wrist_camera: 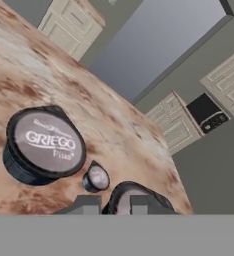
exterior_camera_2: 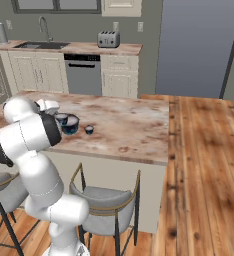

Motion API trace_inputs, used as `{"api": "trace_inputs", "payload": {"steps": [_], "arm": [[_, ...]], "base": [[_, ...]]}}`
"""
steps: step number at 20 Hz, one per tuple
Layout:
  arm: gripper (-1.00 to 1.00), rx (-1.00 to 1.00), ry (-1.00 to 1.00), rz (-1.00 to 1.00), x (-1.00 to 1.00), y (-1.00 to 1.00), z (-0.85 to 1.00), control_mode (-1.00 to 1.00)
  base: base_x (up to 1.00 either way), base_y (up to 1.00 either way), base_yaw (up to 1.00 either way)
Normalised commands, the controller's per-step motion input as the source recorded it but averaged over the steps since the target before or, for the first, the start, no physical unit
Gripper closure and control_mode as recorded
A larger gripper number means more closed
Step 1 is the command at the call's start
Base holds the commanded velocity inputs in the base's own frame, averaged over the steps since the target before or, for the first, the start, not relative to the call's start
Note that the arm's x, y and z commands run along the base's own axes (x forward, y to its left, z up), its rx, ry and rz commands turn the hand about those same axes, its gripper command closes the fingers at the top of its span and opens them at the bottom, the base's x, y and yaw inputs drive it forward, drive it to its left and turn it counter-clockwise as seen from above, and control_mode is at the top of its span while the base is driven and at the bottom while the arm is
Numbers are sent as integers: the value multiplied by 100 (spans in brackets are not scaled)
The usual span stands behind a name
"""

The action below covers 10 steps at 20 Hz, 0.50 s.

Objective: Stack the yogurt containers by placing the smaller containers on top of the larger containers.

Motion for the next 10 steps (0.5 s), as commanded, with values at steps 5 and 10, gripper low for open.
{"api": "trace_inputs", "payload": {"steps": [5,10], "arm": [[100,0,0,0,24,0,-1,-100],[100,0,0,0,24,2,-8,-100]], "base": [[0,0,0],[0,0,0]]}}
